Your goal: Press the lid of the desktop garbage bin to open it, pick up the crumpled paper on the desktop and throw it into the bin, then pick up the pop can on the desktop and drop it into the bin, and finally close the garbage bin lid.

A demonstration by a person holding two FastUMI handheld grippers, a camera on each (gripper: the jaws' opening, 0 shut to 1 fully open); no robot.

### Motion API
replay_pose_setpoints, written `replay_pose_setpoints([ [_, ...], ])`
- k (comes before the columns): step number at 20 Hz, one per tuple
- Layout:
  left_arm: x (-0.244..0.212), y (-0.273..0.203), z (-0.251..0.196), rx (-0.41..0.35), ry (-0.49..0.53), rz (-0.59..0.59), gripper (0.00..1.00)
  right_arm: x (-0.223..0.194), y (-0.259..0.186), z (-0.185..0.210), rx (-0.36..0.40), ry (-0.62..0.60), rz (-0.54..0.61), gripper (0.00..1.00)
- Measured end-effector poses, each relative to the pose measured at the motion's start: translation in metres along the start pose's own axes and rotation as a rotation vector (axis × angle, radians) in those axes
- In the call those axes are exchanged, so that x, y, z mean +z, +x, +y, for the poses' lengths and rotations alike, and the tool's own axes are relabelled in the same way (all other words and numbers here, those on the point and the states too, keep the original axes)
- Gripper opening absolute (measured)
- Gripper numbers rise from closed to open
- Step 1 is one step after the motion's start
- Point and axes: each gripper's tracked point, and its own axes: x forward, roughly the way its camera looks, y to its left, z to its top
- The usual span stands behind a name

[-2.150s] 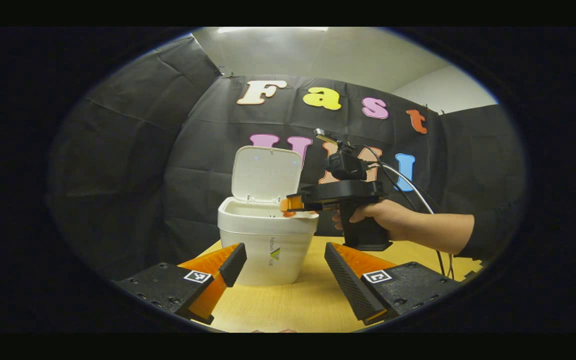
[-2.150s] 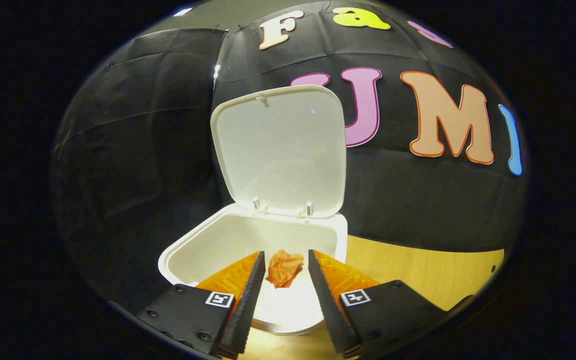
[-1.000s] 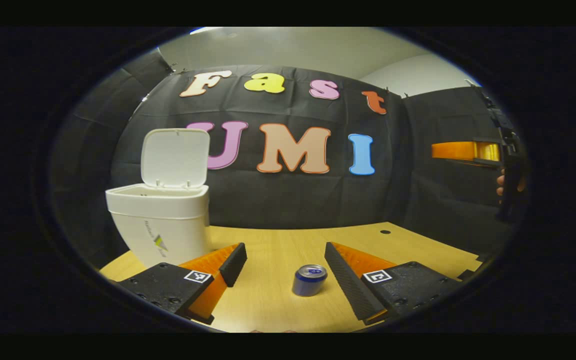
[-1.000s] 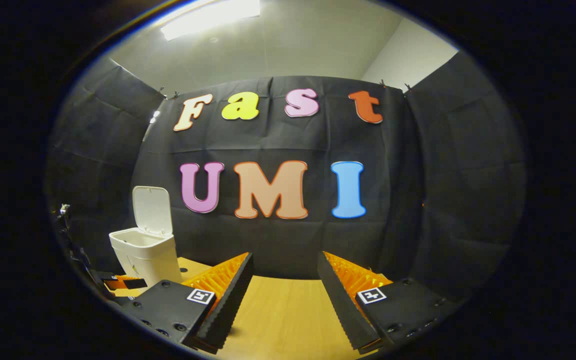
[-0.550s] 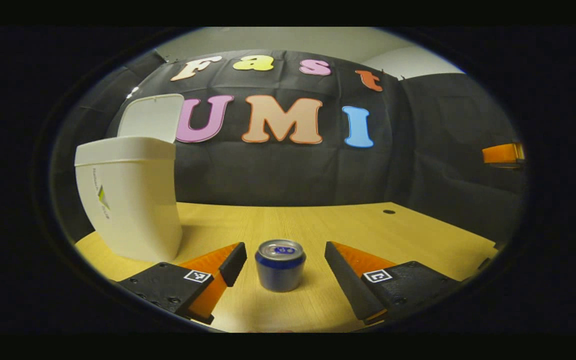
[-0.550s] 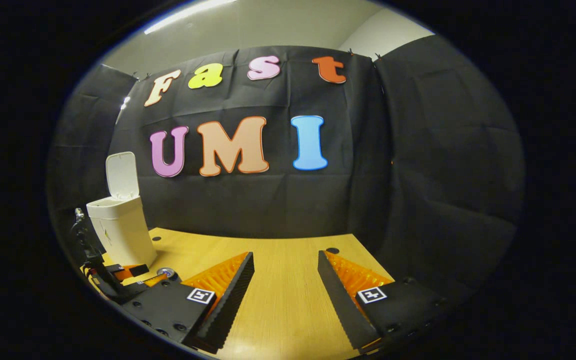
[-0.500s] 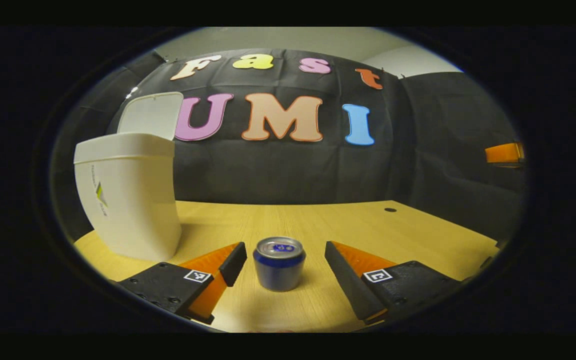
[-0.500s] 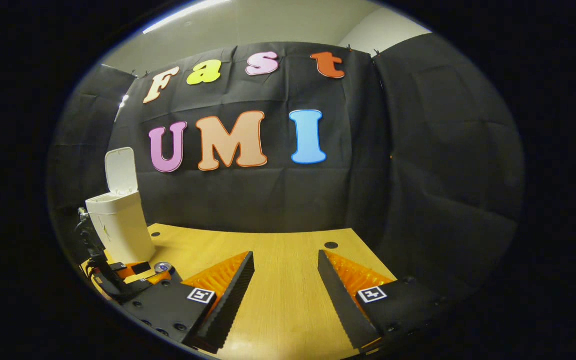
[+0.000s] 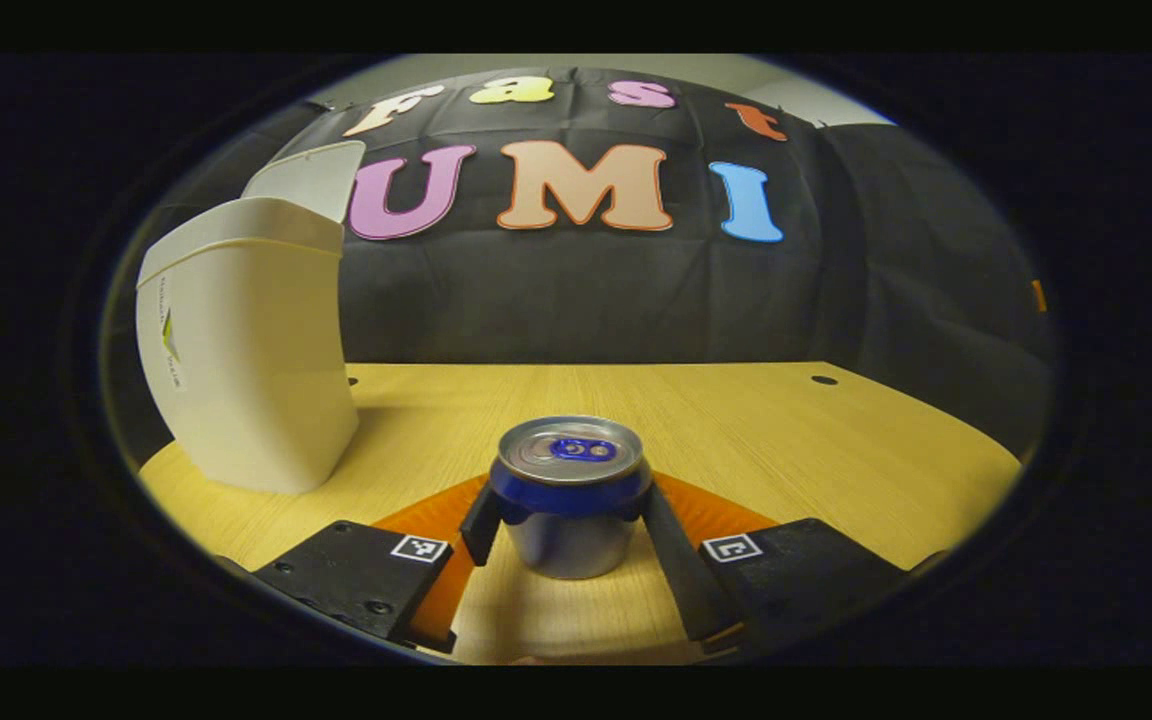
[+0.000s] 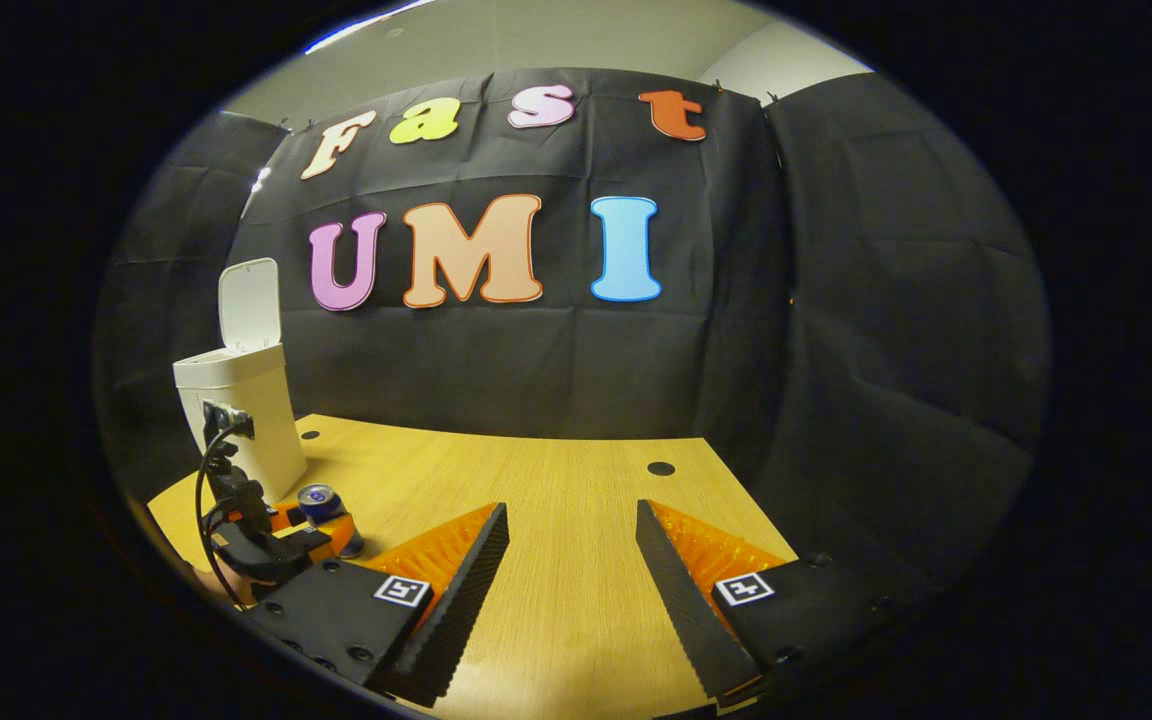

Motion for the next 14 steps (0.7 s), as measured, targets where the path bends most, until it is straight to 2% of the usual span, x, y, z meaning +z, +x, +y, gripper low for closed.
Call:
replay_pose_setpoints([
  [4, 0.027, -0.014, 0.005, 0.001, -0.017, -0.049, 0.72, 0.0, -0.002, 0.009, 0.013, -0.004, 0.004, 0.88],
  [10, 0.132, -0.057, 0.021, -0.04, -0.051, -0.185, 0.7, 0.016, -0.012, 0.049, 0.072, 0.031, -0.006, 0.88],
  [14, 0.211, -0.086, 0.065, -0.001, -0.043, -0.274, 0.7, 0.028, -0.024, 0.078, 0.109, 0.054, -0.015, 0.88],
])
